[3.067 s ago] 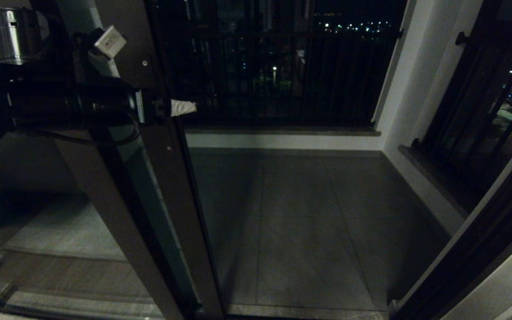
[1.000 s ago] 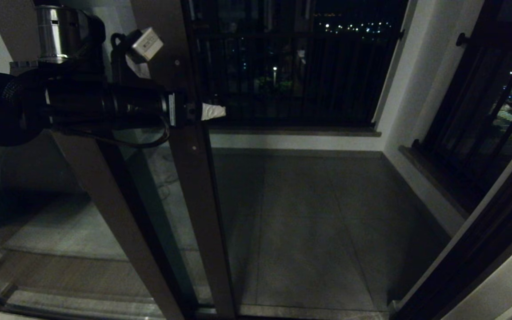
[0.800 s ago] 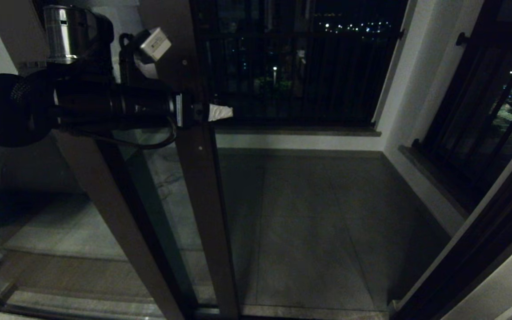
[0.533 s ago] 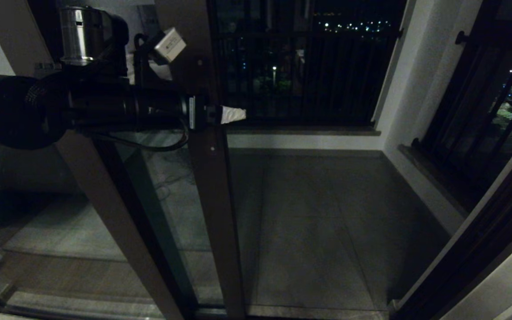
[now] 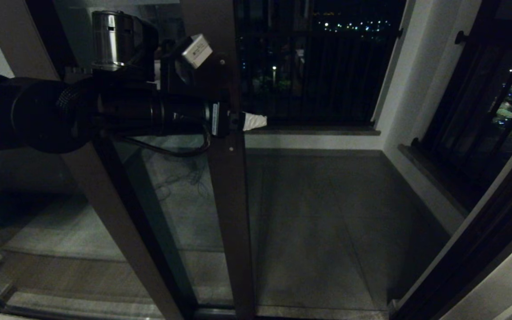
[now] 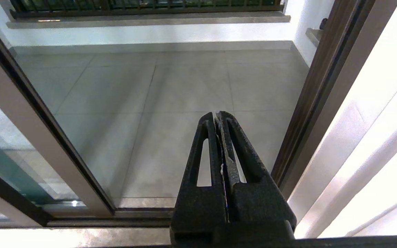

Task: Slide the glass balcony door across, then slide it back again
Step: Close the slid door

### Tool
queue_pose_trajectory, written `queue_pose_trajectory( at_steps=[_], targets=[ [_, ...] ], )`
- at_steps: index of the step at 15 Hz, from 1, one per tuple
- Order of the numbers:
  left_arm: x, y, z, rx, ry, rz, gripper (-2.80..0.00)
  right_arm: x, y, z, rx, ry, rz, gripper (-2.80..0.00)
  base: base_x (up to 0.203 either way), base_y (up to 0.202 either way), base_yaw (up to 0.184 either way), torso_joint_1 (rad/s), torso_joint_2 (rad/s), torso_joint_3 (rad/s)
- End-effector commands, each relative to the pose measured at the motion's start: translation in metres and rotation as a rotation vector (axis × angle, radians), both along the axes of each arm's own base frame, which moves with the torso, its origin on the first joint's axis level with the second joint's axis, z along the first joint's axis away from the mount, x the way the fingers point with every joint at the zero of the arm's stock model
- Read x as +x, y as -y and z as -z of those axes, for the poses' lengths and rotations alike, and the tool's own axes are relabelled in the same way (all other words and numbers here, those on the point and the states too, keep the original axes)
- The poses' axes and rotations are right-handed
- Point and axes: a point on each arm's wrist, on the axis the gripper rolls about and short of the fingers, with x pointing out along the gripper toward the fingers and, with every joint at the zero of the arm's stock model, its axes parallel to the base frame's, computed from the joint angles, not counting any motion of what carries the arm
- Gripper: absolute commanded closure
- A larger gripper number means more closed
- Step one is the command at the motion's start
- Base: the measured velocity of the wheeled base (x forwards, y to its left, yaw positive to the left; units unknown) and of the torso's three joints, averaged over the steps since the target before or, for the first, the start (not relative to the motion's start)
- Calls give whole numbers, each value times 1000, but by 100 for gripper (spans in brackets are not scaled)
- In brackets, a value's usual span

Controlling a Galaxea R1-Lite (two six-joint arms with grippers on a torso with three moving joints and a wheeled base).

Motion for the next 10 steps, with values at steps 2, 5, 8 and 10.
queue_pose_trajectory(
  at_steps=[2, 5, 8, 10],
  targets=[
    [0, 1, 0, 1, -1, 0, -280, 0, 0, 0, 0, -1, 0, 0, 0, 0, 0, 0, 0, 0],
    [4, 5, 1, 2, 3, -8, -280, 0, 0, 0, 0, -1, 0, 0, 0, 0, 0, 0, 0, 0],
    [3, 12, 2, 4, 0, 8, -280, 0, 0, 0, 0, -1, 0, 0, 0, 0, 0, 0, 0, 0],
    [2, 17, 3, 5, -1, 22, -280, 0, 0, 0, 0, -1, 0, 0, 0, 0, 0, 0, 0, 0]
  ],
)
